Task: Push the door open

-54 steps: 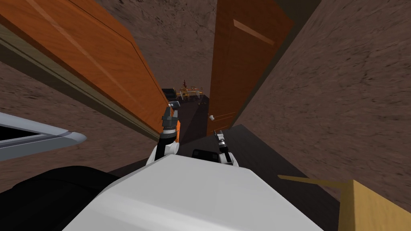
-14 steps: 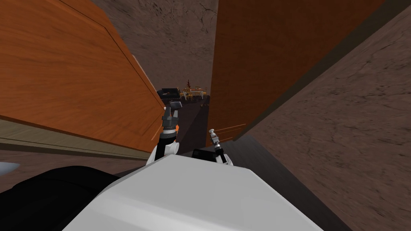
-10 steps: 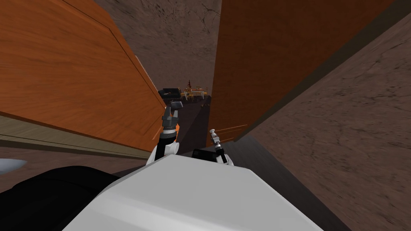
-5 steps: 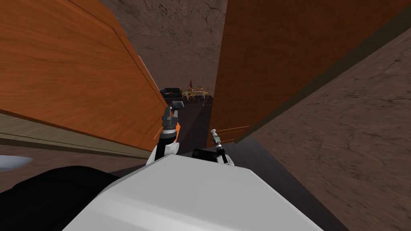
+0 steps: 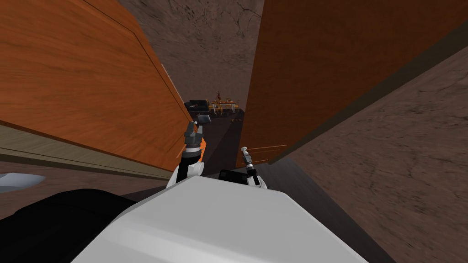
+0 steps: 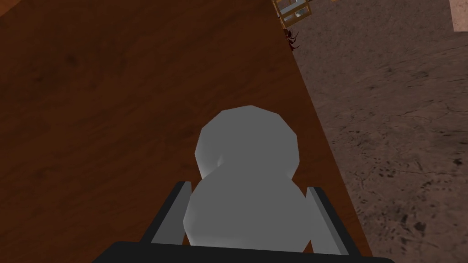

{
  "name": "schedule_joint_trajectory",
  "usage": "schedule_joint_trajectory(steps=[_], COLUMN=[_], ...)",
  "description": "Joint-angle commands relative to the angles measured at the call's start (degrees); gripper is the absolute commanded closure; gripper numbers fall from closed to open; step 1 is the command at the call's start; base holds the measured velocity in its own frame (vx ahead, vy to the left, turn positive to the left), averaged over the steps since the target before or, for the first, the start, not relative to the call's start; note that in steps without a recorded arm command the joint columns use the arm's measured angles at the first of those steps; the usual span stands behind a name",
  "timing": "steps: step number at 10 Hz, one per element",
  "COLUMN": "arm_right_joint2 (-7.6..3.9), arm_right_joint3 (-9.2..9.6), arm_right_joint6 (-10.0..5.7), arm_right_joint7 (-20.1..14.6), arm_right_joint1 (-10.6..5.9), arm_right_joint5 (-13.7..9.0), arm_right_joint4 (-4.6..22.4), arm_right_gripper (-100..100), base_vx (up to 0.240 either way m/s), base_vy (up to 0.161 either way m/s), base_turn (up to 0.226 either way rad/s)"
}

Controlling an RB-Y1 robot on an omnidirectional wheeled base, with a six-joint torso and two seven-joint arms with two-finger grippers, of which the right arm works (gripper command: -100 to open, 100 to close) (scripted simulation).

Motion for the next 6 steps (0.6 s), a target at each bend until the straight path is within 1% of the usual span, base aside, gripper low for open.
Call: schedule_joint_trajectory(steps=[1,2,3,4,5,6], arm_right_joint2=[-0.7,-0.85,-0.85,-0.98,-0.98,-1.11], arm_right_joint3=[-1.0,-1.31,-1.31,-1.63,-1.63,-1.98], arm_right_joint6=[-0.06,-0.2,-0.2,-0.35,-0.35,-0.51], arm_right_joint7=[-2.86,-4.35,-5.34,-7.38,-7.67,-9.99], arm_right_joint1=[-0.39,-0.54,-0.54,-0.69,-0.69,-0.85], arm_right_joint5=[-1.21,-2.0,-2.0,-2.84,-2.84,-3.76], arm_right_joint4=[-0.42,-0.26,-0.26,-0.1,-0.1,0.09], arm_right_gripper=[100,100,100,100,100,100], base_vx=[0.02,0.032,0.028,0.034,0.029,0.035], base_vy=[0.019,0.023,0.019,0.017,0.012,0.01], base_turn=[0.055,0.072,0.015,0.047,0.04,0.05])
